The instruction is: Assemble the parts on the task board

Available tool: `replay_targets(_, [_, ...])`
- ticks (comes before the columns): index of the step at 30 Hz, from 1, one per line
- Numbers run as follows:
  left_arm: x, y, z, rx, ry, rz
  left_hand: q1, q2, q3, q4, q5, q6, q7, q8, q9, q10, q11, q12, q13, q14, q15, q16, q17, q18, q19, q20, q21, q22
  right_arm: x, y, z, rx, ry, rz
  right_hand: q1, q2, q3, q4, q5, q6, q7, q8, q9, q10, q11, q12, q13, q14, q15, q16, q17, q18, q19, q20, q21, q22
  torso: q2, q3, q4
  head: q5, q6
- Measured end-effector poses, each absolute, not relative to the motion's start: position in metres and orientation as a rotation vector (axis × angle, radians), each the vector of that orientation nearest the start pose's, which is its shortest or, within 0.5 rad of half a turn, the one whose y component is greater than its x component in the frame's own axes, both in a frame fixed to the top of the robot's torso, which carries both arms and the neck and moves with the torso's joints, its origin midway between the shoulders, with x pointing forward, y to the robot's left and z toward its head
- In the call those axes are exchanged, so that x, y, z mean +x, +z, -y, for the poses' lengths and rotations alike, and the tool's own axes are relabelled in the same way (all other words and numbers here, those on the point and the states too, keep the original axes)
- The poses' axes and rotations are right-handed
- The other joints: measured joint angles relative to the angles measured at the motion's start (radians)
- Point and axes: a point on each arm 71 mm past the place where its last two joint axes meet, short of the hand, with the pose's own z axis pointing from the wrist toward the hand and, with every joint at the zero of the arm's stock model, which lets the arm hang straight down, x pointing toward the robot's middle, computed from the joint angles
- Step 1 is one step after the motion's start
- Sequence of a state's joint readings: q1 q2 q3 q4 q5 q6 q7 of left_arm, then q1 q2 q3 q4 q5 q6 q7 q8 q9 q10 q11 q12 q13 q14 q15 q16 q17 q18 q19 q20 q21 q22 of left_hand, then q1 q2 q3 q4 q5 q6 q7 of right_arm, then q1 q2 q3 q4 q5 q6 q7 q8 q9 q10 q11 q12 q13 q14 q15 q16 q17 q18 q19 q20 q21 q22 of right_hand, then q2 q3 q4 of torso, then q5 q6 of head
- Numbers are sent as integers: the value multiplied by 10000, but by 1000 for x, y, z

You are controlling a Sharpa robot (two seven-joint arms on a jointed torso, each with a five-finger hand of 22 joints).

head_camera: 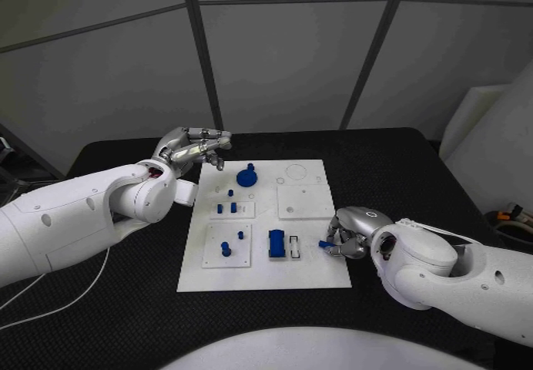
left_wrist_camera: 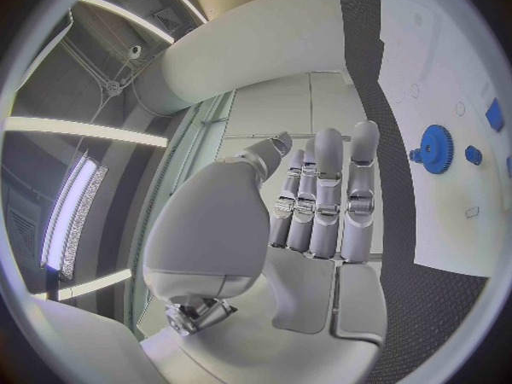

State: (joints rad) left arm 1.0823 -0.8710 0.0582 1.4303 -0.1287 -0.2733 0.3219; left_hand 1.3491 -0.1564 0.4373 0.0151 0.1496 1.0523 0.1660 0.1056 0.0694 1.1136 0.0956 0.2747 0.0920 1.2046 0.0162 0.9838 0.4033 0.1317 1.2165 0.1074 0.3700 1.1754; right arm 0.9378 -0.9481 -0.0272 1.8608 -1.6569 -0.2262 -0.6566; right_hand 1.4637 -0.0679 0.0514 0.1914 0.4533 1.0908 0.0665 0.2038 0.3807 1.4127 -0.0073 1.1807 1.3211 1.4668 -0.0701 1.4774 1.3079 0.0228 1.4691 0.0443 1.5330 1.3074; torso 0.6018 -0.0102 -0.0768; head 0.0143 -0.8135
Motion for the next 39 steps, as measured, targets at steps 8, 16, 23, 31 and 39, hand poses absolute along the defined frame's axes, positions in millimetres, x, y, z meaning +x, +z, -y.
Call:
replay_targets(8, [495,-210,-251,-11266,-14160,-14576,0,0,0,0,0,0,0,0,0,0,0,0,-1,0,0,0,1,0,0,0,0,1,365,-270,190,2562,4229,-20519,-102,97,788,454,-218,19,2,43,172,5,-4,60,-350,0,0,0,-1,1,-39,-38,42,0,-2,-12,17,43,-2])
replay_targets(16, [495,-210,-253,-11270,-14143,-14571,0,0,0,0,0,0,0,0,0,0,0,0,-1,0,0,0,-11,0,0,0,0,-9,360,-276,183,4764,5172,-20913,-1054,-147,791,861,502,235,-59,82,329,202,-198,230,-256,17,-23,0,-2,1,-39,-38,84,-1,-1,-12,19,69,-8])
replay_targets(23, [494,-209,-252,-11266,-14158,-14577,0,0,0,0,0,0,0,0,0,0,0,0,-1,0,0,0,-11,0,0,0,0,-9,361,-279,174,5547,5696,-21047,-1176,-215,763,890,649,255,-75,82,393,203,-199,241,-256,-3,-42,0,-2,0,-39,-38,113,-1,1,-12,14,87,8])
replay_targets(31, [494,-209,-252,-11260,-14180,-14586,0,0,0,0,0,0,0,0,0,1,0,0,-1,0,0,0,-10,0,0,0,0,-8,363,-282,161,5936,6120,-21152,-1351,-212,684,876,1189,256,-75,83,461,204,-199,241,-238,-16,-55,0,-3,0,-39,-37,113,-1,12,-7,13,103,14])
replay_targets(39, [493,-209,-252,-11256,-14190,-14590,0,0,0,0,0,0,0,0,0,1,0,0,-2,0,0,0,-9,0,0,0,0,-8,366,-283,154,6161,6409,-21044,-1351,-212,658,901,1237,254,-75,80,460,203,-198,241,-237,-17,-54,0,-3,-1,-39,-37,113,-1,18,-1,13,142,8])
